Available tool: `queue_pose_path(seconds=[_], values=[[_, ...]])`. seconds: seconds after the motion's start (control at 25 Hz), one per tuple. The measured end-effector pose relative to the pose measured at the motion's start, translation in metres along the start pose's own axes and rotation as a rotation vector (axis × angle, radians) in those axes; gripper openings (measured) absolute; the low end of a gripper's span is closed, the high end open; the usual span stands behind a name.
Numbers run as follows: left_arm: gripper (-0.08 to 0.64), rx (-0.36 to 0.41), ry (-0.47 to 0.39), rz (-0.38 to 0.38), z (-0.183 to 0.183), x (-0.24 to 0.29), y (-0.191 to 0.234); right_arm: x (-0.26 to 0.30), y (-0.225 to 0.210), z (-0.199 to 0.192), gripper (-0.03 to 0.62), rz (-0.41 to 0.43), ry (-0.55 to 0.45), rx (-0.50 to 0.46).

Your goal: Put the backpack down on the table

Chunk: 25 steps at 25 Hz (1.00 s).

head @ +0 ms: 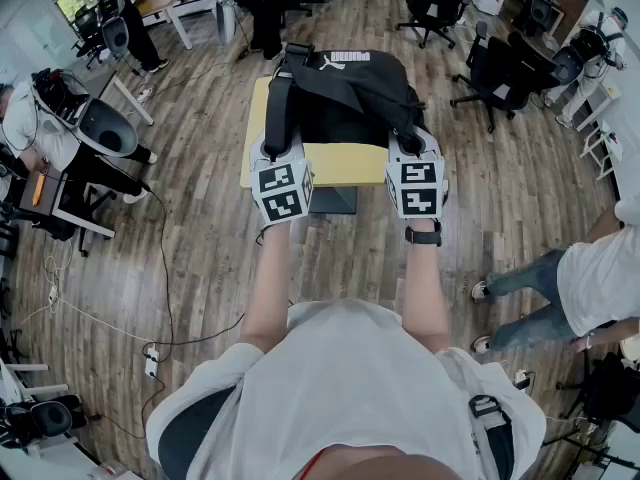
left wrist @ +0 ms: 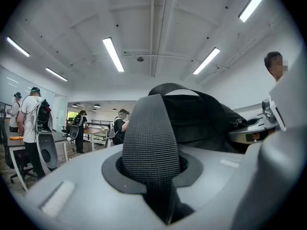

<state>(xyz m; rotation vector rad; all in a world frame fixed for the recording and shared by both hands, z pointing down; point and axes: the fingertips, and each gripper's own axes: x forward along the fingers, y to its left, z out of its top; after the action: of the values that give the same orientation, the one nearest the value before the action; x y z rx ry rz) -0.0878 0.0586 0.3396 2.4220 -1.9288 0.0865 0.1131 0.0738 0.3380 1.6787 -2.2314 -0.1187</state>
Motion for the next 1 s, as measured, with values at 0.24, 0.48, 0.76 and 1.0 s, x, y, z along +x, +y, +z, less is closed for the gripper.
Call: queue_pose_path(seconds=[0.24,0.48,0.76,1.0], values=[[0.094,-0.008,-0.001,0.021,-0.002,0.004,-0.008,0.000,-0.008,-0.004,0.023,-0.004,0.004,0.004],[0.094,-0.061,-0.007,0.006,0.014,0.005,-0.011,-0.003,-0.014,0.009,0.025,0.000,-0.012,0.015],[0.095,-0.074,-0.012,0.012,0.009,-0.006,-0.035,-0.021,-0.031,0.000,0.025,0.002,-0.024,0.019],[0.097,-0.079,0.013,0.018,-0.004,-0.023,-0.056,-0.036,-0.035,-0.028,0.025,0.031,0.012,0.064]])
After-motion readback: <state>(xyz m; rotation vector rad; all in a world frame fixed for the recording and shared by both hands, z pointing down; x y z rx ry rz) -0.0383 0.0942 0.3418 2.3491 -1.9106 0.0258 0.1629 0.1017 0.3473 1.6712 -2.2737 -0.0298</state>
